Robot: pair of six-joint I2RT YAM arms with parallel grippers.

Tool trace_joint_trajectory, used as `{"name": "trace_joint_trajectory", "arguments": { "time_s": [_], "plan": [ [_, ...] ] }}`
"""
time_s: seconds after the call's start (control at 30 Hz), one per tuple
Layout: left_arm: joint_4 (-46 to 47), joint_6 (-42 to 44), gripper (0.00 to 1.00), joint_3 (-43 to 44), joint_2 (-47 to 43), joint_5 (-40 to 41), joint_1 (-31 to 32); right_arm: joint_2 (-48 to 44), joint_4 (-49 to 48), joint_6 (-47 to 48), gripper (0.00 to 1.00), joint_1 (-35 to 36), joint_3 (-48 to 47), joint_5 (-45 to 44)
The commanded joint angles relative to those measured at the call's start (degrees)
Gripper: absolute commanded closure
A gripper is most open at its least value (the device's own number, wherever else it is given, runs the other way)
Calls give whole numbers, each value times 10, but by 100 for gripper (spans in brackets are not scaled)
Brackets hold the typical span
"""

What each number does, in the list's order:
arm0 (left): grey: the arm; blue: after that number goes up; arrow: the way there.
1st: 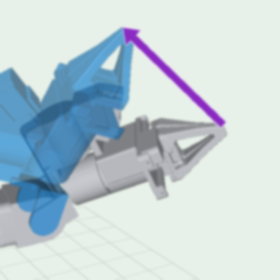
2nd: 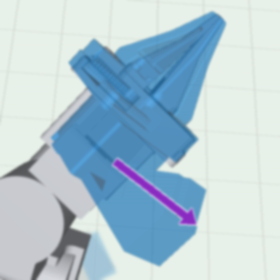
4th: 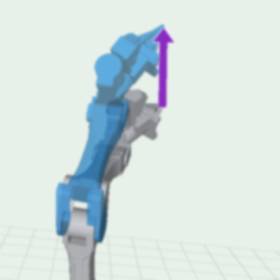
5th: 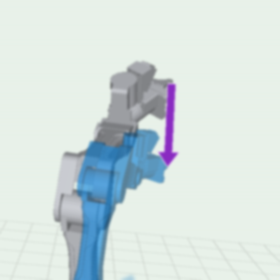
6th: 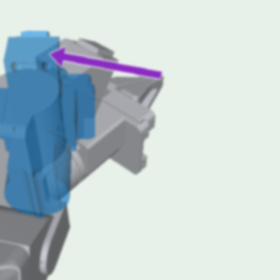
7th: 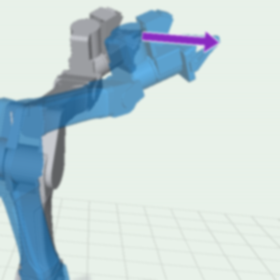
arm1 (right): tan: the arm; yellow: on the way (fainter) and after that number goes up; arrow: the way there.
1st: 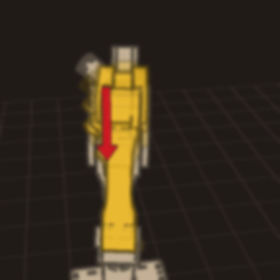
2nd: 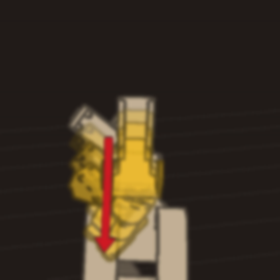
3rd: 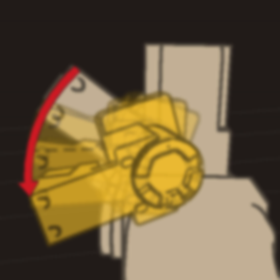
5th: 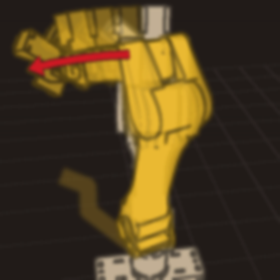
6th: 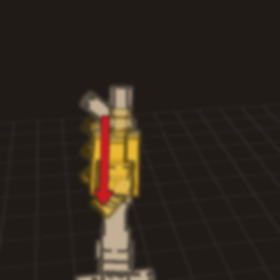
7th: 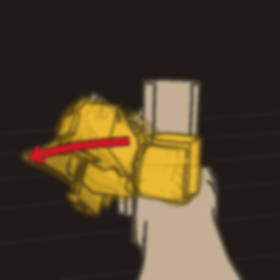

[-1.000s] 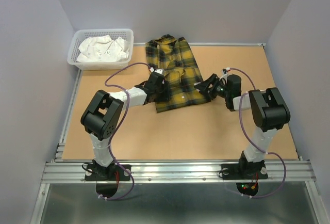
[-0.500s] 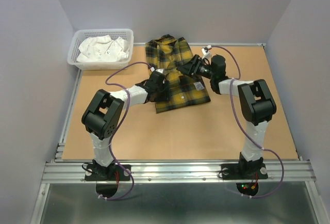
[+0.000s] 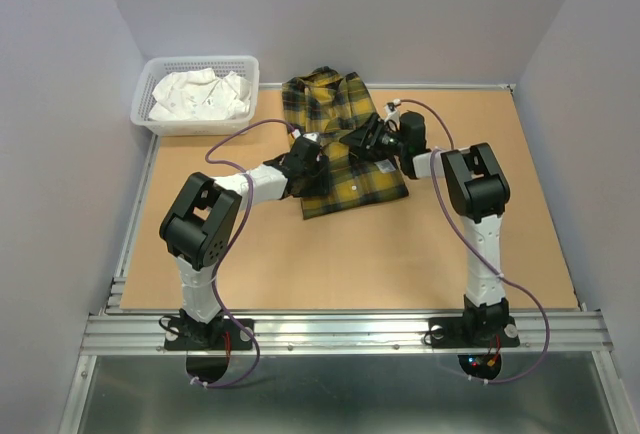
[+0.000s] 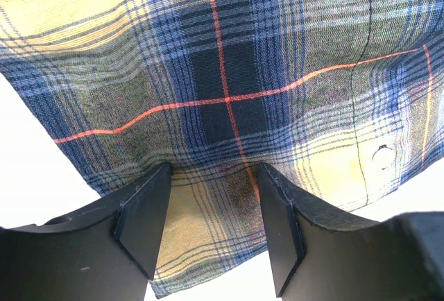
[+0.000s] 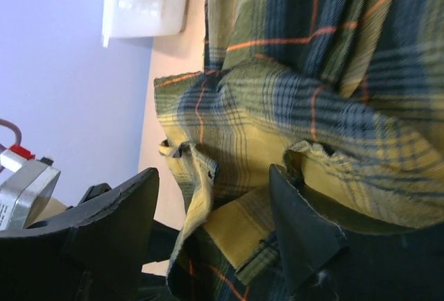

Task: Fold and stack the long sleeve shirts
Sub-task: Fold the shirt

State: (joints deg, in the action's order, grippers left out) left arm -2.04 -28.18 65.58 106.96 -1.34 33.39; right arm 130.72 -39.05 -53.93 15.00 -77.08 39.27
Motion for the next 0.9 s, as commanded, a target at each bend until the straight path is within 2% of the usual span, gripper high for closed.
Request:
{"name": "trace_joint_trajectory", "arguments": {
  "time_s": [0.0,0.33,0.57,0.73,0.87],
  "plan": [
    [-43,3,35,-32,10,27,2,16,-14,0,30,-23,-47,-32],
    [-37,8,32,-35,-3,35,2,5,36,24,26,-26,-99,-18],
    [-37,5,29,-27,-9,37,2,-100,112,80,27,-26,-25,-65],
    [-27,3,29,-28,-15,38,2,-150,169,87,27,-22,10,-66],
    [-22,5,28,-25,-10,35,2,-172,192,64,20,-5,37,-77]
  ]
}}
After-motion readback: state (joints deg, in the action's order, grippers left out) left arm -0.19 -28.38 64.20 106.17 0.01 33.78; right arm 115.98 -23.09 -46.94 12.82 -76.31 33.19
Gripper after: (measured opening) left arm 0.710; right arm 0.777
